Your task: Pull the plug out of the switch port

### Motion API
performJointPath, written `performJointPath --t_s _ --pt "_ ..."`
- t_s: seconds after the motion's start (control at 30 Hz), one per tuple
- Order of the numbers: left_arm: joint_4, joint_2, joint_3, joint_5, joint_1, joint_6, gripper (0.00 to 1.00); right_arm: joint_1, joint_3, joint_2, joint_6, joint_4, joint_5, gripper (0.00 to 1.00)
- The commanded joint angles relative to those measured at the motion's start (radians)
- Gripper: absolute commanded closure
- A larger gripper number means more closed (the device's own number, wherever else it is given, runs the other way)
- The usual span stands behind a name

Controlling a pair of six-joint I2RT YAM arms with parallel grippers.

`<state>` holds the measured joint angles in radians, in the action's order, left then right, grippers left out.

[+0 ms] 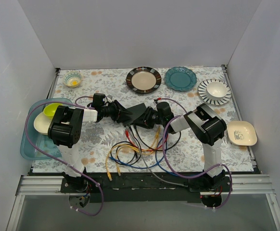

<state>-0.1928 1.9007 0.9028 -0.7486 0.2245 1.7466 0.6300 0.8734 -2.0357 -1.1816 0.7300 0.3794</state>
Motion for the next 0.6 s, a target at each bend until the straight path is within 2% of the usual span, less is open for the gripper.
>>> performJointPath --t_s 0.0,0.57 --pt "0.122 0.011 -0.041 0.1 0.003 -0.052 0.61 0.013 0.022 -0.034 0.099 -0.115 -0.047 0.64" --pt "0.116 0.014 -0.039 0.103 0.003 -0.045 0.61 0.025 -0.008 -0.046 0.16 -0.176 0.003 0.59"
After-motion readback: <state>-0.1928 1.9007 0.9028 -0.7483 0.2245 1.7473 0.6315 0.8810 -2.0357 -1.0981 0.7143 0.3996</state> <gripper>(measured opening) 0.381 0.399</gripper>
